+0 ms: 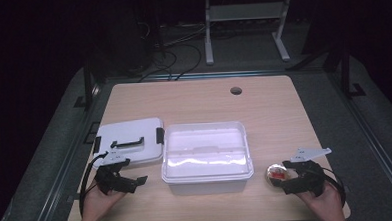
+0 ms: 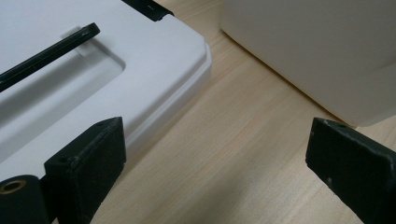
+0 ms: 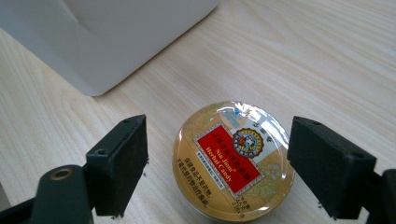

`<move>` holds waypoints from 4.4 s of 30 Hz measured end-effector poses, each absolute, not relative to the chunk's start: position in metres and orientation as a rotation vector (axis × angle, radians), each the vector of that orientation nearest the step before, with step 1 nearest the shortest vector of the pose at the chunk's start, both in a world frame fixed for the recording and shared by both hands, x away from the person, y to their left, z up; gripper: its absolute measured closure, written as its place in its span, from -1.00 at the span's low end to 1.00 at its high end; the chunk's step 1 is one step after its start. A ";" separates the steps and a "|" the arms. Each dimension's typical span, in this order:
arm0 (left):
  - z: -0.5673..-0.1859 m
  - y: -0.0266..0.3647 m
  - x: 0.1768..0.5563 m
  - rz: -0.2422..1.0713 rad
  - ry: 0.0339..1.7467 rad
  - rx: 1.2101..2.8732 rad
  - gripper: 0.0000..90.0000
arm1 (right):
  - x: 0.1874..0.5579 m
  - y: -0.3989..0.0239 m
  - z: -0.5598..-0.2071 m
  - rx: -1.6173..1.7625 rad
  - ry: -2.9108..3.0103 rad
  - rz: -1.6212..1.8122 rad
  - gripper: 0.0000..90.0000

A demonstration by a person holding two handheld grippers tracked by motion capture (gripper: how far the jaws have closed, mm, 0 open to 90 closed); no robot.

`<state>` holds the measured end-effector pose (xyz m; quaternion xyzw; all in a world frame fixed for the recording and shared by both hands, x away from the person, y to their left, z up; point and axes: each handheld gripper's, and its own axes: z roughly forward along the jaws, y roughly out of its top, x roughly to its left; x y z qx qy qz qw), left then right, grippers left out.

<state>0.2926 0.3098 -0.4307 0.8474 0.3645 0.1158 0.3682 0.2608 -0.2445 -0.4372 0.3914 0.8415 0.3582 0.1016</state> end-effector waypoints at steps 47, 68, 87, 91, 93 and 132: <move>-0.274 0.231 0.323 0.202 0.333 2.541 -0.55 | 0.259 -0.244 -0.434 1.146 2.472 1.049 -0.56; -0.281 0.125 0.349 0.098 0.111 2.711 -0.42 | 0.257 -0.244 -0.430 1.121 2.465 1.052 -0.52; -0.305 0.086 0.369 0.000 0.046 2.836 0.17 | 0.254 -0.246 -0.430 1.117 2.466 1.056 -0.51; -0.308 0.084 0.371 -0.028 0.044 2.840 0.29 | 0.254 -0.247 -0.429 1.117 2.460 1.061 -0.51; -0.310 0.082 0.373 -0.054 0.035 2.855 0.32 | 0.254 -0.248 -0.429 1.123 2.458 1.073 -0.51; -0.302 0.066 0.373 -0.100 -0.016 2.851 0.98 | 0.250 -0.249 -0.425 1.106 2.419 1.116 -0.51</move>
